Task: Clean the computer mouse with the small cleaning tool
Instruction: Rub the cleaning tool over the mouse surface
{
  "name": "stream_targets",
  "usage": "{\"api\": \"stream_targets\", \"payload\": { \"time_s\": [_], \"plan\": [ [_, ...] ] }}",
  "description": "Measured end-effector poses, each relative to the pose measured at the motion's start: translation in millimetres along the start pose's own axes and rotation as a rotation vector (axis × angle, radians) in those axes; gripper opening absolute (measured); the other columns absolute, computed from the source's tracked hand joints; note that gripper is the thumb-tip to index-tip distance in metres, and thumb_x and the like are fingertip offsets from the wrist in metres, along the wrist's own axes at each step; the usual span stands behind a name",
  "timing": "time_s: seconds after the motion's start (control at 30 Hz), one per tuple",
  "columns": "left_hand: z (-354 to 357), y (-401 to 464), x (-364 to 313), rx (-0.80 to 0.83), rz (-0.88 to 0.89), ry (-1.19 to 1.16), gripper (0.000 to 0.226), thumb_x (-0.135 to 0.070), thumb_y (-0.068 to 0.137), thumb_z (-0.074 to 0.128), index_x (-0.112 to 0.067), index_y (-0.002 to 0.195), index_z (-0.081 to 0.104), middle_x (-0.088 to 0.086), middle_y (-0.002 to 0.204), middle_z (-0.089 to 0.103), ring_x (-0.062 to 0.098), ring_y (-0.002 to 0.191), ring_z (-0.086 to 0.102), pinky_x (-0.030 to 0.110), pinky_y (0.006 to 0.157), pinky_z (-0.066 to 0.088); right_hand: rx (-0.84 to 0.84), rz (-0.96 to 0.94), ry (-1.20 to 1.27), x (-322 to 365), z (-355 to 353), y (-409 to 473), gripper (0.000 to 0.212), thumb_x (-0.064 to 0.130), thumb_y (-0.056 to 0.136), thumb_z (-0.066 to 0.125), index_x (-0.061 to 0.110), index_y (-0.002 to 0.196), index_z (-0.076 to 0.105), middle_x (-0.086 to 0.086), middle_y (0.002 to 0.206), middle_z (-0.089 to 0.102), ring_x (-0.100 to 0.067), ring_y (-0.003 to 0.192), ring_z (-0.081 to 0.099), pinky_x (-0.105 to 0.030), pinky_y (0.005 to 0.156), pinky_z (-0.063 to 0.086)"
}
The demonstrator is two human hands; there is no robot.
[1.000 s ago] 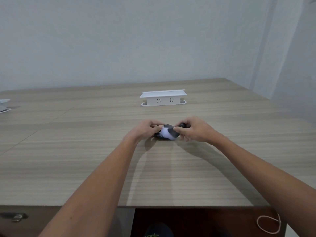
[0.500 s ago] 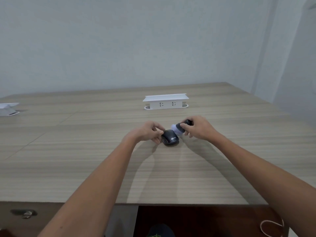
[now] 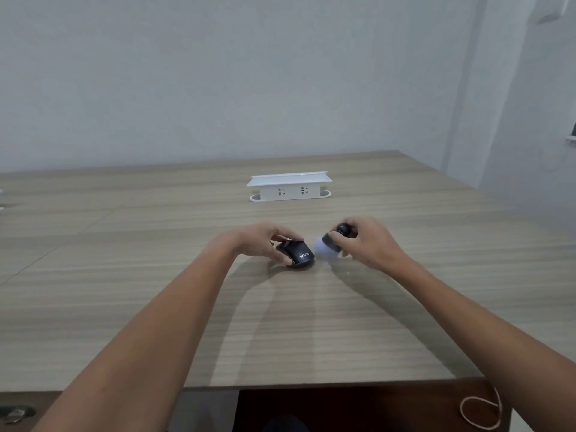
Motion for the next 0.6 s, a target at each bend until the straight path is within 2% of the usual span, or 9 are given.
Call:
{"api": "stream_targets", "payload": {
  "time_s": [0.07, 0.13, 0.2, 0.27, 0.33, 0.4, 0.53, 0.6],
  "plan": [
    [-2.6, 1.9, -0.8, -0.02, 0.01, 0.04, 0.062, -0.028, 0.073, 0.085, -0.034, 0.131, 0.061, -0.015, 0.131, 0.062, 0.007, 0.127, 0.054, 0.037, 0.113, 0.041, 0.116, -0.041, 0.14, 12.0, 14.1, -7.0, 0.017, 0.022, 0.091, 0.067, 0.008, 0.088, 0.074, -0.007, 0.062, 0.073, -0.01, 0.047, 0.06, -0.024, 0.051, 0.05],
    [-4.0, 2.7, -2.6, -0.031, 0.021, 0.075, 0.061, -0.03, 0.073, 0.085, -0.033, 0.129, 0.062, -0.016, 0.128, 0.063, 0.007, 0.124, 0.056, 0.038, 0.11, 0.044, 0.17, -0.042, 0.147, 12.0, 23.8, -9.2, 0.018, 0.025, 0.091, 0.067, 0.008, 0.089, 0.074, -0.004, 0.061, 0.072, -0.013, 0.049, 0.062, -0.029, 0.054, 0.053],
    [-4.1, 1.2, -4.7, -0.036, 0.018, 0.096, 0.061, -0.03, 0.074, 0.085, -0.033, 0.13, 0.061, -0.016, 0.126, 0.062, 0.008, 0.124, 0.056, 0.035, 0.107, 0.045, 0.066, -0.011, 0.037, 1.2, 14.0, -1.2, 0.017, 0.024, 0.088, 0.066, 0.009, 0.085, 0.074, -0.003, 0.062, 0.072, -0.017, 0.053, 0.065, -0.036, 0.06, 0.056],
    [-5.5, 1.6, -5.0, -0.041, 0.011, 0.112, 0.059, -0.031, 0.074, 0.084, -0.033, 0.129, 0.061, -0.017, 0.125, 0.061, 0.009, 0.124, 0.056, 0.034, 0.107, 0.044, -0.015, -0.018, -0.015, 2.0, 4.4, 0.9, 0.014, 0.021, 0.087, 0.066, 0.01, 0.083, 0.074, -0.005, 0.063, 0.071, -0.01, 0.049, 0.061, -0.033, 0.056, 0.055],
    [-5.6, 2.6, -6.3, -0.035, 0.023, 0.133, 0.056, -0.034, 0.074, 0.084, -0.035, 0.126, 0.063, -0.018, 0.124, 0.062, 0.009, 0.123, 0.057, 0.036, 0.107, 0.044, 0.039, -0.06, 0.118, 13.7, 8.9, -5.4, 0.012, 0.018, 0.091, 0.066, 0.01, 0.088, 0.075, -0.006, 0.06, 0.07, -0.006, 0.044, 0.058, -0.023, 0.05, 0.051],
    [-5.9, 2.8, -7.6, -0.027, 0.039, 0.146, 0.057, -0.034, 0.074, 0.083, -0.035, 0.127, 0.063, -0.019, 0.125, 0.062, 0.009, 0.122, 0.057, 0.036, 0.107, 0.045, 0.127, -0.089, 0.177, 18.8, 19.5, -10.9, 0.012, 0.019, 0.092, 0.067, 0.01, 0.091, 0.076, -0.004, 0.06, 0.069, -0.01, 0.046, 0.059, -0.023, 0.05, 0.05],
    [-6.0, 1.7, -8.6, -0.039, 0.03, 0.146, 0.059, -0.034, 0.077, 0.082, -0.032, 0.131, 0.061, -0.016, 0.13, 0.06, 0.011, 0.125, 0.056, 0.037, 0.11, 0.042, -0.022, -0.053, -0.051, -0.1, 4.4, -0.2, 0.011, 0.02, 0.088, 0.067, 0.015, 0.085, 0.076, 0.004, 0.069, 0.071, -0.007, 0.058, 0.06, -0.025, 0.06, 0.045],
    [-6.0, 1.5, -9.9, -0.037, 0.038, 0.143, 0.057, -0.031, 0.078, 0.081, -0.031, 0.131, 0.061, -0.015, 0.133, 0.06, 0.011, 0.126, 0.055, 0.035, 0.11, 0.041, 0.009, -0.071, 0.058, 7.0, 5.6, -4.7, 0.011, 0.019, 0.089, 0.066, 0.014, 0.088, 0.076, 0.003, 0.065, 0.07, -0.007, 0.054, 0.063, -0.022, 0.055, 0.048]
  ]
}}
Point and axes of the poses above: each hand's wrist, its own y-axis towards the middle knuckle, its own z-axis out of the palm, x = y × z, the point moved 8 cm from there along y, towards the middle knuckle
